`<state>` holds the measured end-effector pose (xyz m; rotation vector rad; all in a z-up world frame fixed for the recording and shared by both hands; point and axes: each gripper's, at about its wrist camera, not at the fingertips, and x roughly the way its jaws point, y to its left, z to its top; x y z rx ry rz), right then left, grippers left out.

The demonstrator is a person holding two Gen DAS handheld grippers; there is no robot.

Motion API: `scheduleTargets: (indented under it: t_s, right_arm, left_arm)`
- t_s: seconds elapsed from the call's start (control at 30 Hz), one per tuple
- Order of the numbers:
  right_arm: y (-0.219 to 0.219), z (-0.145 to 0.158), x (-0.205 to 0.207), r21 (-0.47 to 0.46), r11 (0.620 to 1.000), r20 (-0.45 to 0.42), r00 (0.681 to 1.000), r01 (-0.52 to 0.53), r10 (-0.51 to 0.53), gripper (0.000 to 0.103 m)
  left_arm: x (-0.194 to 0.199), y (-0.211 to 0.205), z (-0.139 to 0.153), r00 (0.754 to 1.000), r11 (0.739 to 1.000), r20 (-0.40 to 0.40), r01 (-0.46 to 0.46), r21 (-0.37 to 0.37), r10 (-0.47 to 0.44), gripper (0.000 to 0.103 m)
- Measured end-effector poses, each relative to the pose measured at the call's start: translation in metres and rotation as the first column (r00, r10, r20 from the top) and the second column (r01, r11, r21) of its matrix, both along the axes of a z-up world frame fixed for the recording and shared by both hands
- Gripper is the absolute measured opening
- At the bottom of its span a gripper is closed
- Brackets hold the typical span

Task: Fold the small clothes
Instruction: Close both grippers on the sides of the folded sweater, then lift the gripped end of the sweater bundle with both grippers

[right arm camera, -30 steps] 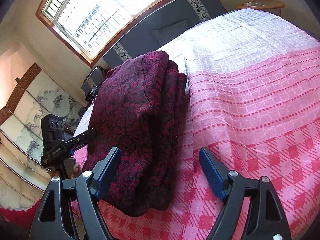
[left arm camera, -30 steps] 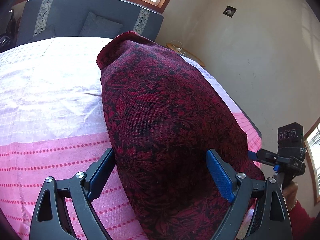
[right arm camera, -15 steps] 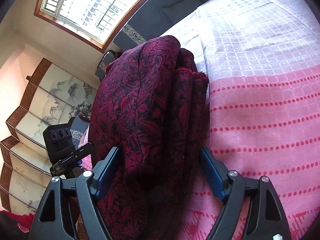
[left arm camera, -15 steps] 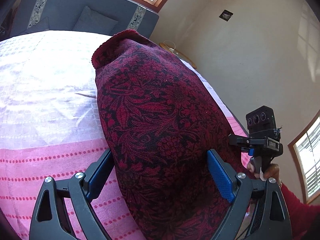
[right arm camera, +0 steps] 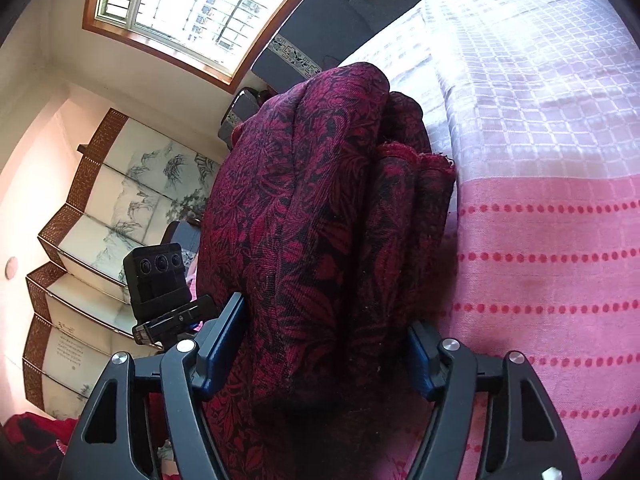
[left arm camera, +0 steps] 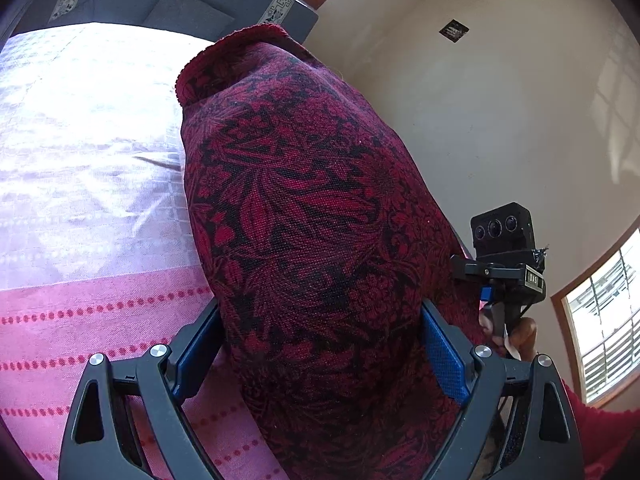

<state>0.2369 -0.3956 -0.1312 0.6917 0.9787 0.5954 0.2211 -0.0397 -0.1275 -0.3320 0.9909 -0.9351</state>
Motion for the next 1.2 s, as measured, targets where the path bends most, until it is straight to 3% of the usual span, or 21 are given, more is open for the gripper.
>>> scheduleTargets:
  t_s: [0.1,0.3,0.4,0.53,1.2]
  right_arm:
    - [0.008,0.001,0.003,-0.039,0.999,0.008,1.0,-0.007,0.007,0.068]
    - [0.008,-0.001,-0.002,-0.063,0.998,0.026,0.999,0.032,-0.03,0.047]
    - [0.011,0.001,-0.006,-0.076,0.996,0.039,0.998,0.049,-0.046,0.042]
    - [0.012,0.008,-0.01,-0.067,0.995,0.05,0.996,0.074,-0.071,0.039]
    - [0.063,0.04,-0.041,-0.021,0.996,0.142,0.986,0.087,-0.083,0.036]
  left_arm:
    - [-0.006,-0.005,0.004,1.0,0.999,0.011,0.006,0.034,-0.006,0.09]
    - [-0.02,-0.017,0.018,0.995,0.99,0.101,-0.041,0.138,0.027,0.071]
    - [-0.03,-0.023,0.027,0.984,0.979,0.172,-0.075,0.191,0.042,0.062]
    - [-0.047,-0.034,0.039,0.957,0.957,0.289,-0.104,0.271,0.022,0.058]
    - [-0.106,0.014,0.087,0.896,0.923,0.433,-0.241,0.301,0.093,0.058]
